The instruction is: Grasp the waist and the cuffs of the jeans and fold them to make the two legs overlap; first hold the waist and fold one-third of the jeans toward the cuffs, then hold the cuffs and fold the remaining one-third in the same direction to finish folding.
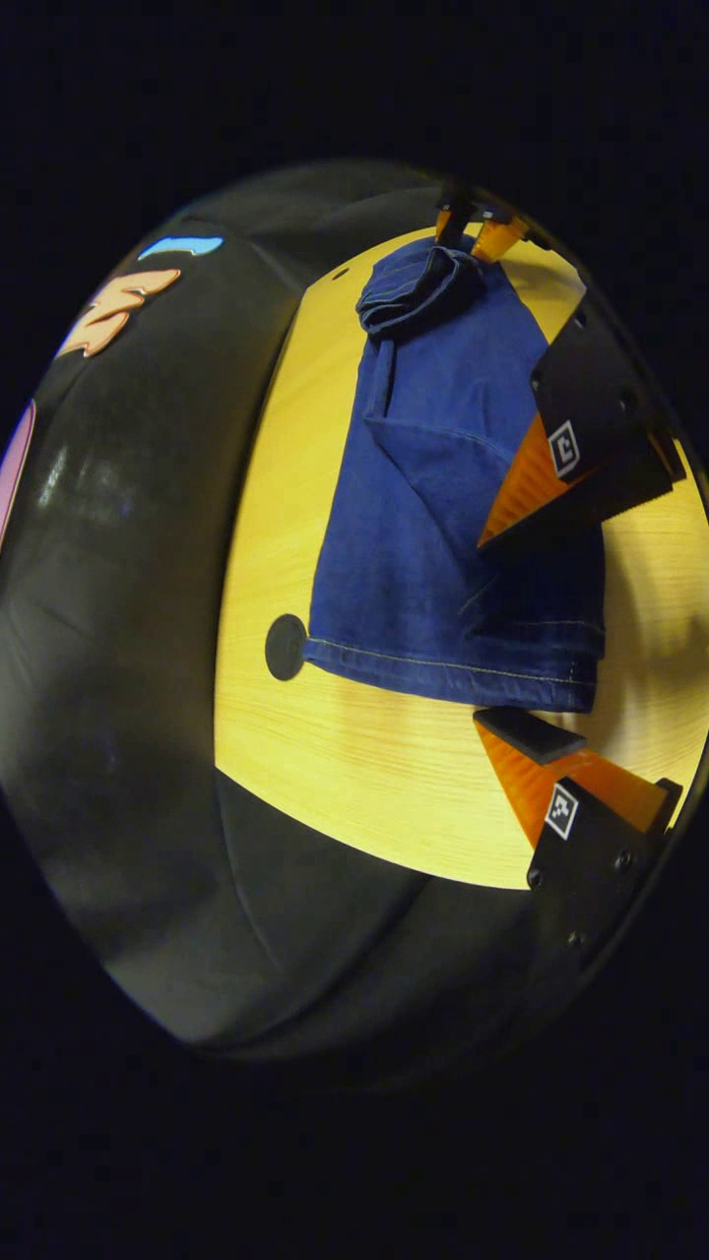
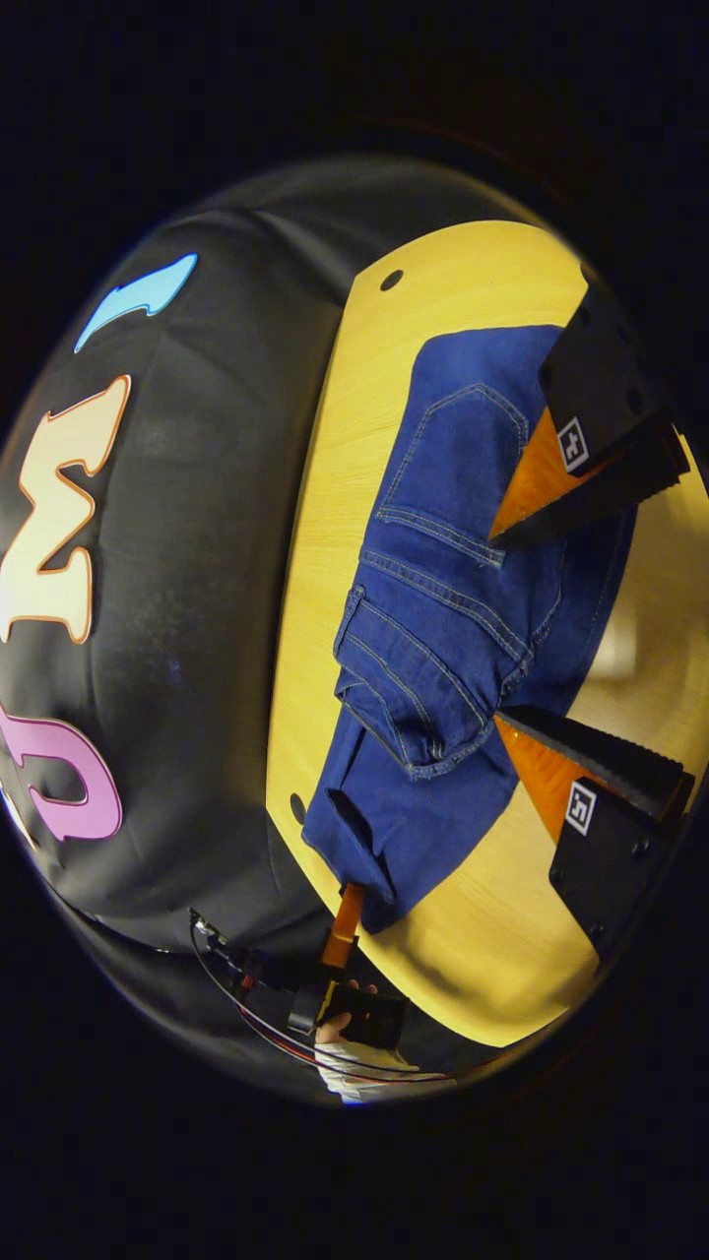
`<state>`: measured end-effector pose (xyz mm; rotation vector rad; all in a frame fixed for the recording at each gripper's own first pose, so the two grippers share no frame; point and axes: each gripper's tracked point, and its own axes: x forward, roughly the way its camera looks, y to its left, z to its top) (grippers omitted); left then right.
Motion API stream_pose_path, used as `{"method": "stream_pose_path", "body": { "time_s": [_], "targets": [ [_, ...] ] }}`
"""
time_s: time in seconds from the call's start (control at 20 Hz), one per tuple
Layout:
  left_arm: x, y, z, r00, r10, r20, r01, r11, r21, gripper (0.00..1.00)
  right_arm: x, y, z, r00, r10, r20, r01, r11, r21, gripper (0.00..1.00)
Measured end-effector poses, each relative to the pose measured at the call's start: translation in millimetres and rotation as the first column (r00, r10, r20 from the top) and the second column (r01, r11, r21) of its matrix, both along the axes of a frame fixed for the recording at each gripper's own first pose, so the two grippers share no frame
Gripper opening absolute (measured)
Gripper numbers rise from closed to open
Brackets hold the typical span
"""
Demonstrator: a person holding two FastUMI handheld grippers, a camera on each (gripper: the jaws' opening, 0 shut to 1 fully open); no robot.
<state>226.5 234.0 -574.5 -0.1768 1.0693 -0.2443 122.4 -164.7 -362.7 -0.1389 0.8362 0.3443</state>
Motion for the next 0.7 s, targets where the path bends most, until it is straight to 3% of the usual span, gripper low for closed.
{"method": "stream_pose_path", "body": {
  "time_s": [0.05,0.3,0.4,0.5,0.7],
  "targets": [
    [-2,-1,-4,1.000,-0.026,0.013,0.026,1.000,0.013,0.95,3,-2,1,1.000,-0.002,0.005,0.002,1.000,-0.006,0.97],
    [1,-19,-1,1.000,0.004,0.027,-0.003,1.000,-0.030,0.39,12,-13,10,0.999,0.001,0.038,0.000,1.000,-0.019,0.97],
    [2,-21,1,0.999,0.026,0.028,-0.025,0.999,-0.038,0.12,12,-15,16,0.998,0.016,0.056,-0.016,1.000,-0.013,0.98],
    [-1,-21,4,0.999,0.034,0.014,-0.033,0.999,-0.016,0.02,12,-21,26,0.996,0.033,0.084,-0.032,0.999,-0.008,0.98],
    [9,-28,44,0.996,0.018,0.093,-0.019,1.000,0.014,0.00,8,-42,53,0.990,0.016,0.139,-0.020,0.999,0.027,1.00]
  ]
}}
